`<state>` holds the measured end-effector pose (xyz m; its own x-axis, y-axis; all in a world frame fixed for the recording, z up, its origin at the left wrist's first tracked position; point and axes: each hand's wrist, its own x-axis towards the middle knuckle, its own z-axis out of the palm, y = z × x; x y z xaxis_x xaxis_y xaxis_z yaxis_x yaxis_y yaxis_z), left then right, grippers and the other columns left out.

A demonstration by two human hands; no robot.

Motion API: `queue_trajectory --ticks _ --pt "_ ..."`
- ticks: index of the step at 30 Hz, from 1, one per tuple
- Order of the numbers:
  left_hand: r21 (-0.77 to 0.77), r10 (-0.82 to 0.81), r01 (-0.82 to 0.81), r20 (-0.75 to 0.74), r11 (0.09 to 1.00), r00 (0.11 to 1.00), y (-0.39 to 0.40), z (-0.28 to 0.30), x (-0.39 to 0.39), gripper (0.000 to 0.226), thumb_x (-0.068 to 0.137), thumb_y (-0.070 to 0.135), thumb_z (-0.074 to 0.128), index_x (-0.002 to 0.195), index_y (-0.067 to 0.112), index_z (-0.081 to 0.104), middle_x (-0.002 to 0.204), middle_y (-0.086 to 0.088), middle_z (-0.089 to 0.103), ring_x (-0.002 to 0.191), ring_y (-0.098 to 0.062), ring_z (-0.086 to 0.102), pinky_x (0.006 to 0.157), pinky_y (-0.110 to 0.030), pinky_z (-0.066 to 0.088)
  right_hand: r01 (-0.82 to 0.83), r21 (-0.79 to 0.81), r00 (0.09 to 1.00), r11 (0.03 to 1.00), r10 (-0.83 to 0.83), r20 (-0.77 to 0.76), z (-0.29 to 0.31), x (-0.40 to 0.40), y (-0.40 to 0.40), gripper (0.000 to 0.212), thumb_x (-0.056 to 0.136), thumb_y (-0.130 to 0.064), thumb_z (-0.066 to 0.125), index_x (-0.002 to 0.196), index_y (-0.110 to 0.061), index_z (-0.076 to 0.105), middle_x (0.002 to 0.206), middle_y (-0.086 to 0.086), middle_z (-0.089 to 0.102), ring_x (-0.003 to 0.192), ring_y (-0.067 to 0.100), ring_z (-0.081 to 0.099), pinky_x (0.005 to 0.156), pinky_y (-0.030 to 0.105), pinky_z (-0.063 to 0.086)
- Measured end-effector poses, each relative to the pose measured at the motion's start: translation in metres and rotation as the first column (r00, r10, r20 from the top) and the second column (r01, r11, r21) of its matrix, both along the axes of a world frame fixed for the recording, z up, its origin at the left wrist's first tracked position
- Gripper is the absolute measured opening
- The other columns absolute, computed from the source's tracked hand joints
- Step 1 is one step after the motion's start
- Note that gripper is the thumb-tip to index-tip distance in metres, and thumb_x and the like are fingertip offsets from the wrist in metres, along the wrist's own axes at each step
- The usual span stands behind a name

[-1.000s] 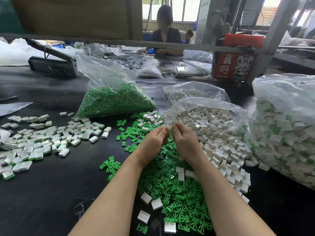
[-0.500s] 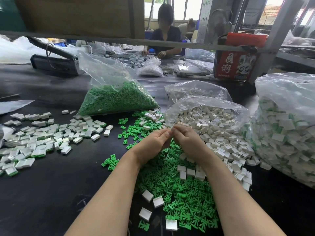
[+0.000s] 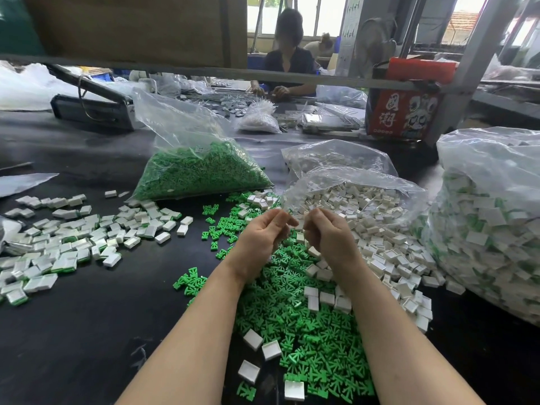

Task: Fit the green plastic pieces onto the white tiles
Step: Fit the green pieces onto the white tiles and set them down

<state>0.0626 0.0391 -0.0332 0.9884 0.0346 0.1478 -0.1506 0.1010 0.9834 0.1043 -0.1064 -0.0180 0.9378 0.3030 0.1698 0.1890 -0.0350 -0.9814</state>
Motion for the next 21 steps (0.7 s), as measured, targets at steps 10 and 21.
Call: queue_trajectory --ticks 10,21 --pt "-0.095 0.008 -0.001 0.068 0.995 0.998 -0.008 0.008 -0.002 0.023 0.084 0.041 0.066 0.104 0.030 0.069 0.103 0.000 0.074 0.095 -0.014 0.067 0.077 -0.019 0.052 -0.264 0.114 0.946 0.958 0.280 -0.162 -0.001 -0.003 0.006 0.058 0.104 -0.048 0.029 0.106 -0.002 0.065 0.071 0.010 0.065 0.053 0.014 0.048 0.047 0.024 0.032" --pt "0.040 0.151 -0.162 0.194 0.986 0.969 -0.013 0.021 -0.001 0.010 0.087 0.015 0.065 0.088 0.022 0.073 0.067 0.003 0.066 0.060 -0.007 0.058 0.057 -0.019 0.050 -0.261 0.311 0.931 0.914 0.323 -0.168 0.006 -0.008 0.003 0.055 0.104 -0.035 0.034 0.128 0.012 0.050 0.098 0.024 0.056 0.065 0.016 0.048 0.056 0.024 0.034"
